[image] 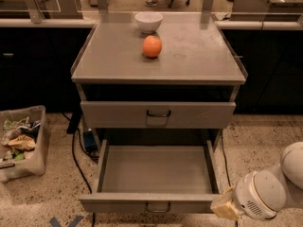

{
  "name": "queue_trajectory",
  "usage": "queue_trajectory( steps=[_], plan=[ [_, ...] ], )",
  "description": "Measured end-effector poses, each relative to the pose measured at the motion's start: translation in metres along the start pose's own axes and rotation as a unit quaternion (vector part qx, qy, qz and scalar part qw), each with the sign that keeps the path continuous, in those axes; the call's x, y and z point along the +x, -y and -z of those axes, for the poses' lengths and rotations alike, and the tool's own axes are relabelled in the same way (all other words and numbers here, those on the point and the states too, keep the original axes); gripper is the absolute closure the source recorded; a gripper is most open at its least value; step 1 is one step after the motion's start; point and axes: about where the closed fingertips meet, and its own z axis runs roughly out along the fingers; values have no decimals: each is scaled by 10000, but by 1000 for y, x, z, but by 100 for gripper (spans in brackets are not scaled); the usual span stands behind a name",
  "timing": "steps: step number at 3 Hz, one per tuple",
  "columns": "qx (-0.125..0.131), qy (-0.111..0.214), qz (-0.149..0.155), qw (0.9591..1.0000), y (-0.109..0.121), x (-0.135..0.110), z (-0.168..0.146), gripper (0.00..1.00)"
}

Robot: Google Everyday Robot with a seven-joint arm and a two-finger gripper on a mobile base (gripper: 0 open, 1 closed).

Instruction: Close middle drawer

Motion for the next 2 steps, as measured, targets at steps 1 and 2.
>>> queue_trajectory(
  steps=[1, 2],
  plan=[
    [1, 0, 0, 10000, 0, 0, 0, 100],
    [205, 7, 18, 9998, -3, 5, -11, 100]
  ],
)
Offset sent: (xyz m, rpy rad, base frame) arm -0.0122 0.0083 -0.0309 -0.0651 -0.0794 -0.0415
